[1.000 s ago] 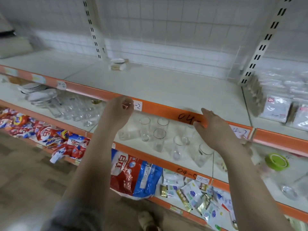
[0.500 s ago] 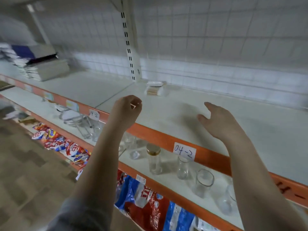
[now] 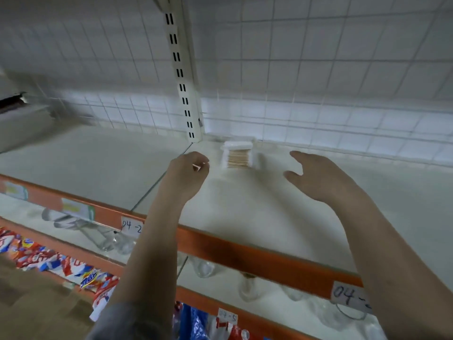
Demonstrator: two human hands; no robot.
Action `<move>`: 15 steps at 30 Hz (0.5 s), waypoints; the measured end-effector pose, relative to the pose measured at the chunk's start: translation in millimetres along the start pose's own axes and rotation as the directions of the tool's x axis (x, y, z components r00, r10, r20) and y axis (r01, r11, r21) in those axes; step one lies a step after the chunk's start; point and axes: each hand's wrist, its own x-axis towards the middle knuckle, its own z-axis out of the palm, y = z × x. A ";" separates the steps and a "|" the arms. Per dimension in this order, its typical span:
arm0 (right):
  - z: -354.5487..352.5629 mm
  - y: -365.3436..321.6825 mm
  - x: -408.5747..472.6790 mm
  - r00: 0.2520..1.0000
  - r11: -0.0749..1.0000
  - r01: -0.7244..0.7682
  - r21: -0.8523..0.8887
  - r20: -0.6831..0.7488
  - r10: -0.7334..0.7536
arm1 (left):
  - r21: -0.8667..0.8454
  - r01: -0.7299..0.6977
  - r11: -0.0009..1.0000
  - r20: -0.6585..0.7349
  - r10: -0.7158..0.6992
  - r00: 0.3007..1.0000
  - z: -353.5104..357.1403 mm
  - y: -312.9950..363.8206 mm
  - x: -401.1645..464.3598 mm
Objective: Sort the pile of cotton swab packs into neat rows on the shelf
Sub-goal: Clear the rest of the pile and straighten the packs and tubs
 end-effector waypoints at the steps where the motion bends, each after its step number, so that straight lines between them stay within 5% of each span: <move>1: 1.8 -5.9 6.0 1.000 1.000 -0.007 -0.018 -0.017 0.007 | -0.019 -0.027 0.999 0.020 0.027 0.999 -0.1 -3.6 8.5; 15: 30.5 -42.3 106.8 0.998 0.998 0.064 -0.028 -0.014 -0.064 | -0.158 -0.126 0.979 0.204 0.157 0.966 -1.7 -30.3 61.7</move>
